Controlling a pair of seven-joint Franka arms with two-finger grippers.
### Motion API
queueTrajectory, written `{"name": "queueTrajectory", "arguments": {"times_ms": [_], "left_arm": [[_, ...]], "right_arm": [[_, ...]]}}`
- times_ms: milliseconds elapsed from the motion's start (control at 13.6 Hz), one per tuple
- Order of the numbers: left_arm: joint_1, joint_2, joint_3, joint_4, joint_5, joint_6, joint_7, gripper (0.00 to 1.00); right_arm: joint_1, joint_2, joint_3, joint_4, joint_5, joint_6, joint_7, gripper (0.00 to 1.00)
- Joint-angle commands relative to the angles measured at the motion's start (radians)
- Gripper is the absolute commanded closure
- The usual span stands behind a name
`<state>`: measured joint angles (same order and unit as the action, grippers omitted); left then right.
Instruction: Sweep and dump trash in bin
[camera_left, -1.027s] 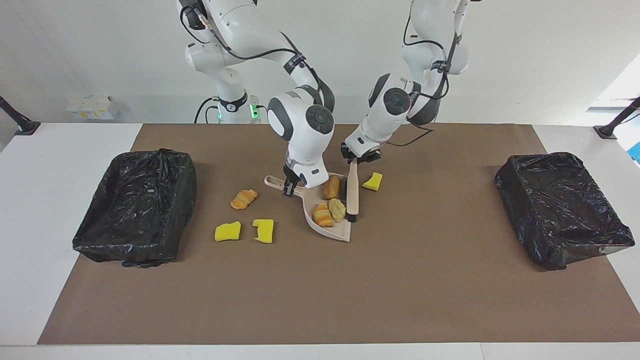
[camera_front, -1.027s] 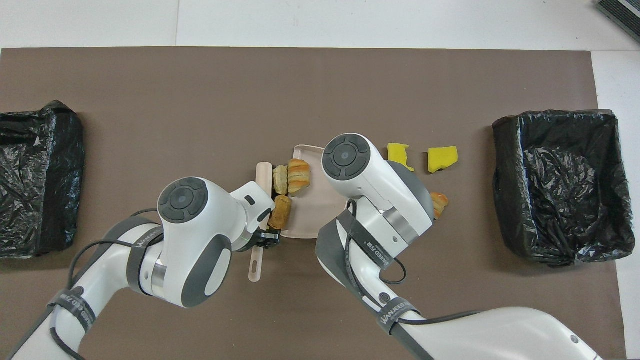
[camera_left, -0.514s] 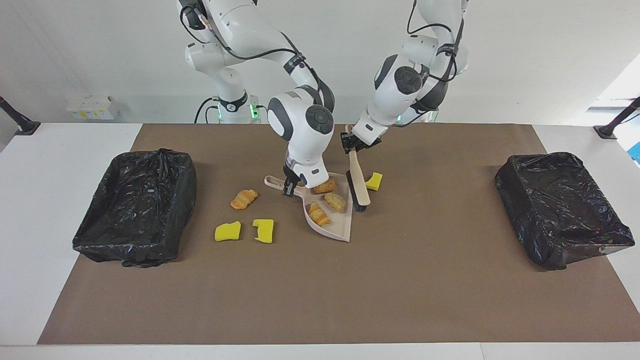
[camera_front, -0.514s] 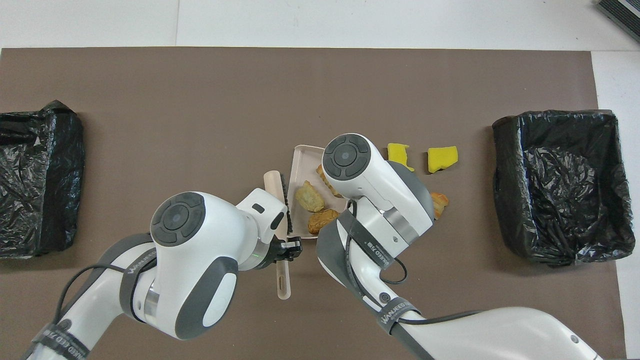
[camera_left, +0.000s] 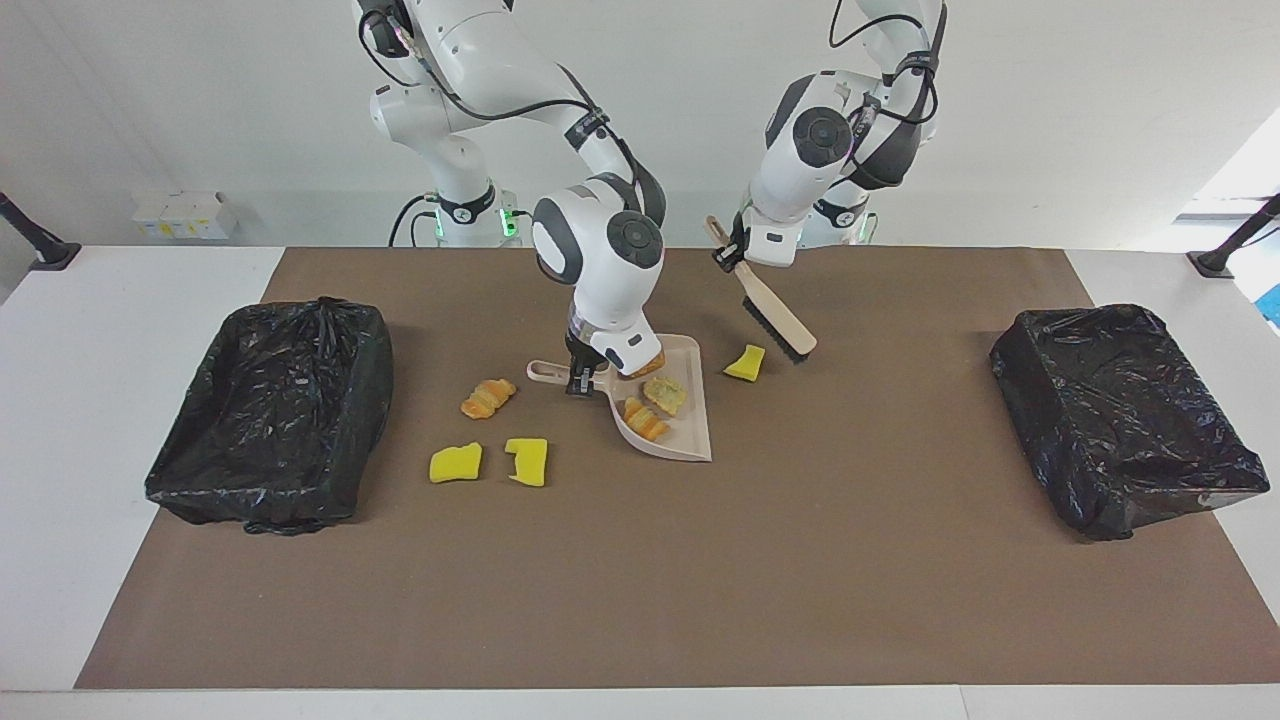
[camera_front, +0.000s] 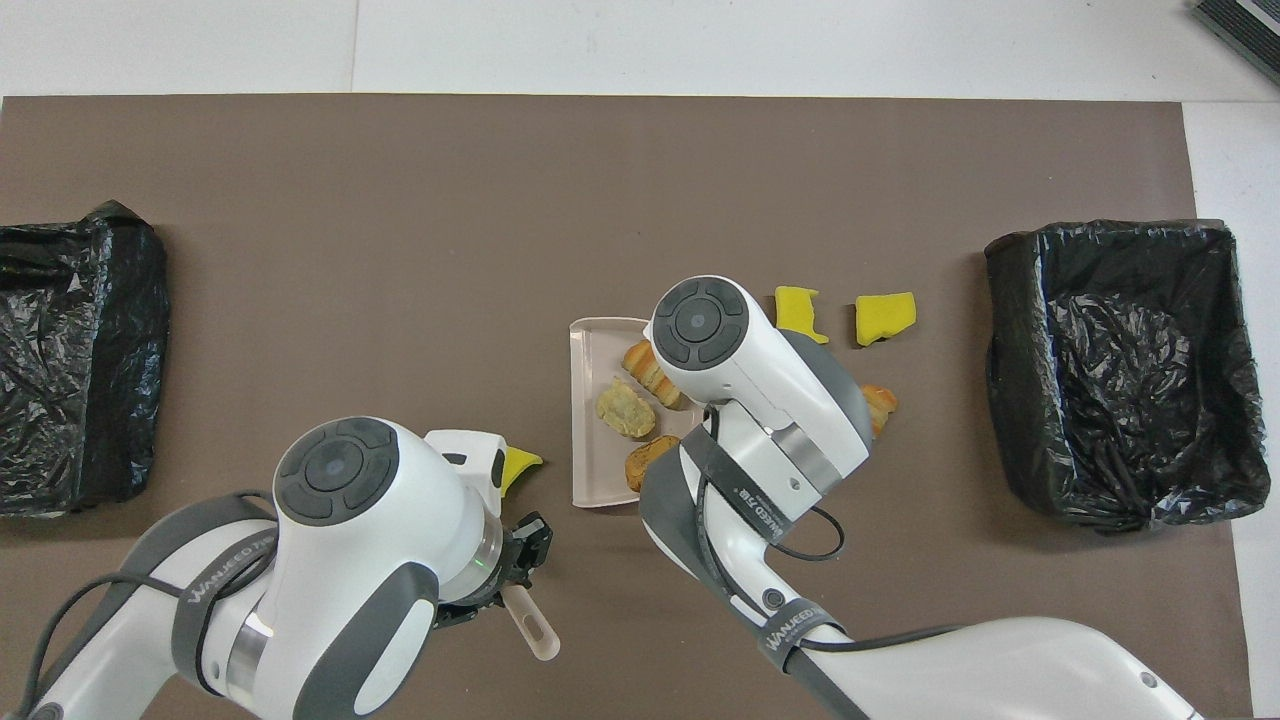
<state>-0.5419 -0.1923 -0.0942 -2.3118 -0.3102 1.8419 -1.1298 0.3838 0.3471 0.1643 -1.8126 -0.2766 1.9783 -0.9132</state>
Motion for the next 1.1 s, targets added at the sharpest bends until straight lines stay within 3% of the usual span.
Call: {"name": "queueTrajectory", "arguments": {"times_ms": [0, 294, 587, 807, 1027], "left_arm": [[-0.052, -0.059, -0.018, -0.161, 0.020, 0.132, -0.036, 1.00], [-0.055, 0.075, -0.019, -0.138, -0.036, 0.313, 0.264, 1.00], [-0.068, 0.139, -0.027, -0.048, -0.136, 0.358, 0.549, 1.00], [-0.186, 0.166, -0.027, -0.047, -0.156, 0.437, 0.604, 1.00], [-0.179, 0.171, -0.022, -0.028, -0.156, 0.421, 0.610, 1.00]], "right_arm": [[-0.022, -0.062, 0.009, -0.109, -0.009, 0.065, -0.026, 1.00], [-0.017, -0.065, 0.009, -0.109, -0.009, 0.056, 0.053, 1.00], [-0.017, -0.065, 0.009, -0.109, -0.009, 0.056, 0.054, 1.00], [-0.017, -0.065, 0.009, -0.109, -0.009, 0.056, 0.062, 1.00], [-0.017, -0.065, 0.009, -0.109, -0.007, 0.056, 0.063, 1.00]]}}
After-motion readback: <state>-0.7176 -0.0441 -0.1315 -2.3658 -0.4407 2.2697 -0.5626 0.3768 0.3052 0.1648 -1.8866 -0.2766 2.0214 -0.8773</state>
